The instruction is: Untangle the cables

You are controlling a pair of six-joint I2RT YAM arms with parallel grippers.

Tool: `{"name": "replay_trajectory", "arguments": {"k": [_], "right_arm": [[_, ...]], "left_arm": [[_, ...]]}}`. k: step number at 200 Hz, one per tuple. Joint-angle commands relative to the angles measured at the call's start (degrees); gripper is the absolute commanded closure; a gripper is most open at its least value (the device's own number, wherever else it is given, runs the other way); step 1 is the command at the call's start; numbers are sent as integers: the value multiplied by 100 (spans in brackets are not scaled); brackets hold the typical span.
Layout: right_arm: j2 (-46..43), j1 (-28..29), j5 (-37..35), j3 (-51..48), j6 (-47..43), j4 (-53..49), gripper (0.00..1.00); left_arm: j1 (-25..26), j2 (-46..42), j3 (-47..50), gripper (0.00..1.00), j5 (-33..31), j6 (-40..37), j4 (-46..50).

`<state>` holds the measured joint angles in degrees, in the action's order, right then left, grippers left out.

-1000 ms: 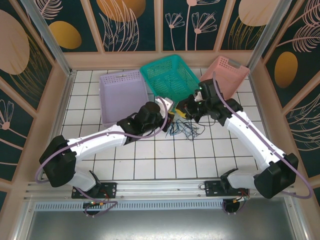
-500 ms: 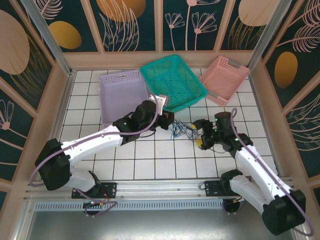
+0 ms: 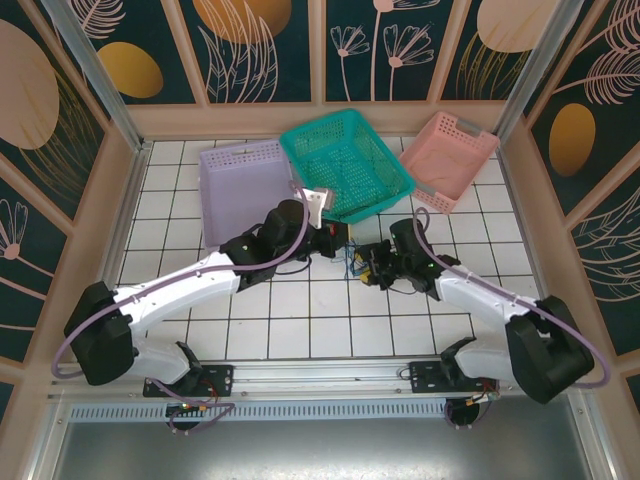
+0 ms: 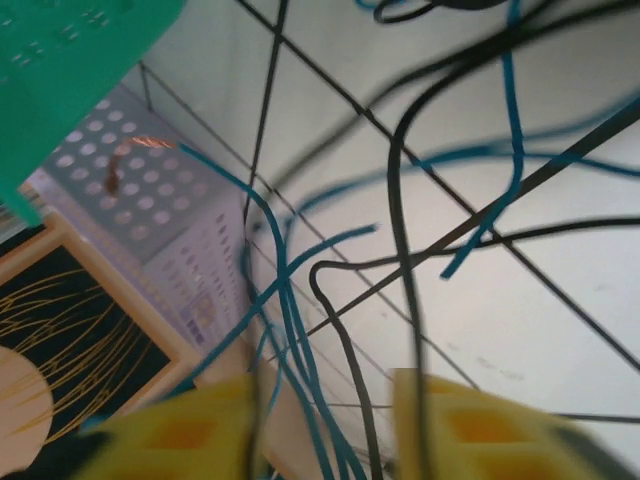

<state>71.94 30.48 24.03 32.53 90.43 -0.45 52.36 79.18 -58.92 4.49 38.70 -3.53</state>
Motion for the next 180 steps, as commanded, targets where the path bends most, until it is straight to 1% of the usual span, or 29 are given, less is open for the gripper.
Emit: {"name": "replay_trajectory", "arguments": {"k": [1,8,17,38,56,71,84,118,137,150,180], "right_arm": [[116,-234,-254,117,-542,-375,88],[111,-393,-411,155,-868,-741,94],[80,-638,-566,163,-1268,-1116,96],[-84,-1219,-706,92,-1954,-1604,95],[-170,-1565,-752,115,-2361,-1869,92],[-151,-1777,-807,163,-2605,-2051,89],[-137,-1889,-819,159,-2716,-2080,85],[-9,-1988,-983,96,-2833,-2100,83],[89,-2023,-1125,92,-2938,-2165,83],[108,-2074,-1290,119,-3046,-2271,82],[109,-2497,-1468,91,-3392,-2431,76]], "left_arm": [[11,-388,-339,100,-423,121,332],[10,-491,-438,100,-735,142,585],[10,-644,-528,100,-1181,202,918],[4,-984,-645,100,-2046,370,1617],[5,-1217,-590,100,-2512,567,2044],[6,-1425,-436,100,-2769,738,2200],[3,-1602,-260,100,-2838,854,2163],[6,-1807,-22,100,-2731,1025,2067],[6,-1883,4,100,-2822,1077,2159],[8,-1927,-85,100,-3055,1134,2364],[6,-2126,-413,100,-4053,1399,3227]]}}
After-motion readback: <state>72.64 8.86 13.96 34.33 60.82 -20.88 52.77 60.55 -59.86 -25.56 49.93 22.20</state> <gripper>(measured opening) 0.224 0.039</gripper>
